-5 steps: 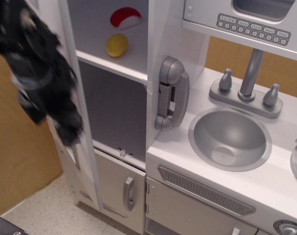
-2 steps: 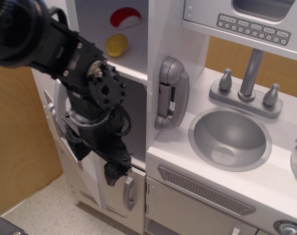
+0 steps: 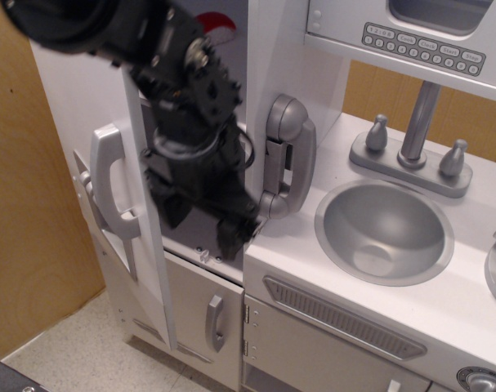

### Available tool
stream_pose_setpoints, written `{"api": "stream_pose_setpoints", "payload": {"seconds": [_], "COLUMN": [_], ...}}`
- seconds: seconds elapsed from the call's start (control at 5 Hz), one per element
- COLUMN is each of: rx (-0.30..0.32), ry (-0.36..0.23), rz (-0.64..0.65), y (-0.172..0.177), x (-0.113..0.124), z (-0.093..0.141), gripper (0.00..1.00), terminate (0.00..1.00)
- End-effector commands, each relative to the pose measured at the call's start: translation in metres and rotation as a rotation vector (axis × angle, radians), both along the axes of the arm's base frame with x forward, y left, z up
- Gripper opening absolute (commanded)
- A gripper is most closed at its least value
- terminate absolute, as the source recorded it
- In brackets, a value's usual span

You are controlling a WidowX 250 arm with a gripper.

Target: Open fridge

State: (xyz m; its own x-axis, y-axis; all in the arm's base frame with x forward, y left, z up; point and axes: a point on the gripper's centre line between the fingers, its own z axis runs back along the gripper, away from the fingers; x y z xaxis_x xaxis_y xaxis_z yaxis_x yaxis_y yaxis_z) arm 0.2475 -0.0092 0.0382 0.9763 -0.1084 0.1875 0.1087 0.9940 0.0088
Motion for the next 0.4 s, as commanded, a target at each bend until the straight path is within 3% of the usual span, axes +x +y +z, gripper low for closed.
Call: {"api": "stream_pose_setpoints", "payload": {"seconds": [0.0, 0.2], "rx": [-0.002, 0.033], "ry": [-0.044, -0.003], "rz": [0.092, 0.116], "y": [0.009, 0.026], "x": [0.044, 0.041], "z": [0.021, 0.015], "gripper": [1.00, 1.00], "terminate": [0.00, 0.00]}}
